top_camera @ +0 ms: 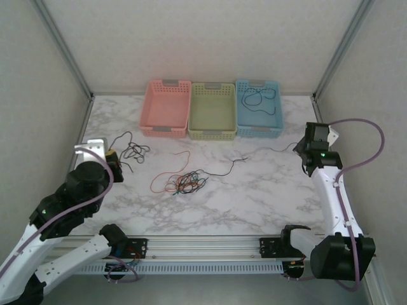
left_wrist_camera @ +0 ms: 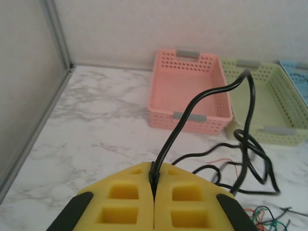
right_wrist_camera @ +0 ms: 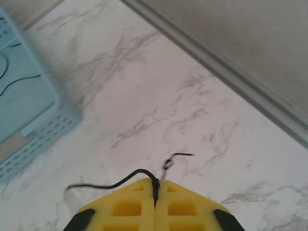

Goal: Untangle the cables

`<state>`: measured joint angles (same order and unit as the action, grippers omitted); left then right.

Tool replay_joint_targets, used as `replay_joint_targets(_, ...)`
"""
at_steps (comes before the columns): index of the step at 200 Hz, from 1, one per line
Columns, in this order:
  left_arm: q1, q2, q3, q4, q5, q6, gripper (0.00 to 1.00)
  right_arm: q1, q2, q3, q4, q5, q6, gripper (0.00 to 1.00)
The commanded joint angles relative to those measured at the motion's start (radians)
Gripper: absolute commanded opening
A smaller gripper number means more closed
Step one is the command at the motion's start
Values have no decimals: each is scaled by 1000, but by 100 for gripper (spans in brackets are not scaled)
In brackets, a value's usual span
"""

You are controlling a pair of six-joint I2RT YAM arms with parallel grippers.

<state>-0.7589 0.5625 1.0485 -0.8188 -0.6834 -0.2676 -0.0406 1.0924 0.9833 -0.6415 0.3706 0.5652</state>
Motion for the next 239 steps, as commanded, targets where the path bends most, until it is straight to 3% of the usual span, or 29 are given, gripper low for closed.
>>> replay_joint_targets(1, 9, -20, 25, -49, -93, -24, 0, -5, -16, -7, -30, 56, 67, 0)
replay_joint_targets(22, 9, -24, 22, -43, -58, -14, 0, -5, -19, -17, -19, 12, 63, 0)
replay_joint_targets(65, 9, -34, -14, 39, 125, 10, 0, -5, -20, -14, -49, -137, 53, 0)
replay_joint_targets(102, 9, -23, -34, 52, 172, 9, 0, 16, -25, -32, -94, -273, 48, 0)
replay_joint_targets(129, 9, -20, -47, 64, 212, 11, 0, 89, 12, -24, -98, -410, -31, 0)
replay_joint_targets(175, 9, -3, -61, 75, 237, 18, 0, 334, 111, 69, -115, -538, -167, 0)
replay_joint_targets(192, 9, -6, -63, 75, 237, 21, 0, 411, 59, 85, -79, -482, -175, 0)
replay_joint_targets(213, 9, -7, -70, 74, 237, 21, 0, 416, 8, 95, -60, -425, -182, 0)
replay_joint_targets(239, 9, -7, -80, 75, 252, 21, 0, 413, 34, 101, -143, -165, -165, 0)
